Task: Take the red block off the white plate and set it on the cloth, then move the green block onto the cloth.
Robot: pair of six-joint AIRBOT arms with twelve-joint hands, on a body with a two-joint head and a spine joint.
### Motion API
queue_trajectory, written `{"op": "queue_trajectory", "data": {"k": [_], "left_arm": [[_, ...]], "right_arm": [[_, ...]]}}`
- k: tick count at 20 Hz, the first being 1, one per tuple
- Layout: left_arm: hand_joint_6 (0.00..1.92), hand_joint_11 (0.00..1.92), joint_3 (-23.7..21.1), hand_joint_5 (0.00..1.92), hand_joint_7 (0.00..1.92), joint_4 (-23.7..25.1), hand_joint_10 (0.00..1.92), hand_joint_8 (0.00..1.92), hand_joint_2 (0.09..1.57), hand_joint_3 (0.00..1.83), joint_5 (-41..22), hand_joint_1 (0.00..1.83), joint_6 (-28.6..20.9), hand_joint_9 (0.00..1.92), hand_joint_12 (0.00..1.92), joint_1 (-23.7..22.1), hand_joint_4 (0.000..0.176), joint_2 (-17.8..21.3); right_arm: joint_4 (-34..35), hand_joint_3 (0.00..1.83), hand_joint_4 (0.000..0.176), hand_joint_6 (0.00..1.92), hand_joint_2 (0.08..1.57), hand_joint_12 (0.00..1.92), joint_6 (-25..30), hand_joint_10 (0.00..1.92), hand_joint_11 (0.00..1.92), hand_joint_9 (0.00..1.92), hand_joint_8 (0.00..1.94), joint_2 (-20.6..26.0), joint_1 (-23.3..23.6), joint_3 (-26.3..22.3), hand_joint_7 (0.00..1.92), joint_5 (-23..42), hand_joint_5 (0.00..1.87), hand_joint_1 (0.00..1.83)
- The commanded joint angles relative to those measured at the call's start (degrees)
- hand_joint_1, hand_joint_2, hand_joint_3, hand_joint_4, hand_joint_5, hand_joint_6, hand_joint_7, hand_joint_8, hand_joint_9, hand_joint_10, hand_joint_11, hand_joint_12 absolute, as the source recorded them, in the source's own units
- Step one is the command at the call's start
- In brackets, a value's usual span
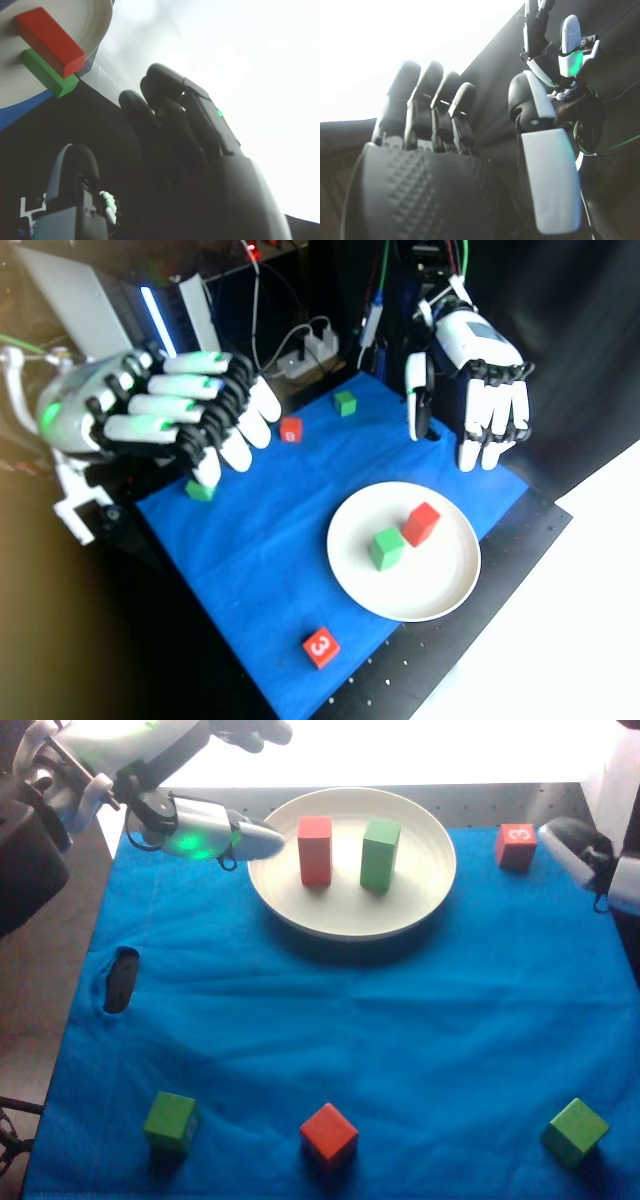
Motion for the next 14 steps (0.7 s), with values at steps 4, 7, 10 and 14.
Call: {"op": "queue_trajectory", "data": {"k": [4, 7, 10, 14], "left_arm": [[0.04, 0.06, 0.6, 0.59, 0.56, 0.4, 0.91, 0.17, 0.9, 0.0, -6.4, 0.81, -0.2, 0.31, 1.63, -0.5, 0.007, -0.6], [0.02, 0.03, 5.0, 0.56, 0.54, -1.4, 0.79, 0.06, 0.91, 0.0, -1.9, 0.83, -0.2, 0.3, 1.65, -1.0, 0.0, -4.1], [0.0, 0.0, 10.4, 0.47, 0.53, -1.9, 0.75, 0.02, 0.87, 0.0, 4.1, 0.82, -0.2, 0.21, 1.58, -1.7, 0.0, -8.8], [0.0, 0.0, 15.2, 0.47, 0.52, -1.9, 0.85, 0.02, 0.9, 0.01, 8.6, 0.92, -0.2, 0.19, 1.59, -2.7, 0.0, -13.2]], "right_arm": [[-1.3, 0.48, 0.0, 0.93, 0.8, 1.82, 0.0, 1.25, 0.06, 0.21, 0.96, 0.2, 0.3, 0.2, 0.31, -6.9, 0.23, 1.04], [-1.3, 0.5, 0.0, 0.87, 0.8, 1.84, 0.0, 1.18, 0.01, 0.2, 0.88, 0.0, 0.3, 0.4, 0.31, -6.9, 0.23, 0.96], [-1.3, 0.63, 0.0, 0.95, 0.79, 1.91, 0.0, 1.34, 0.05, 0.14, 1.01, -0.2, 0.3, 0.6, 0.21, -6.8, 0.19, 0.9], [-1.3, 0.55, 0.0, 0.83, 0.82, 1.75, 0.0, 1.22, 0.21, 0.31, 0.9, -0.4, 0.3, 0.9, 0.33, -6.8, 0.27, 0.8]]}}
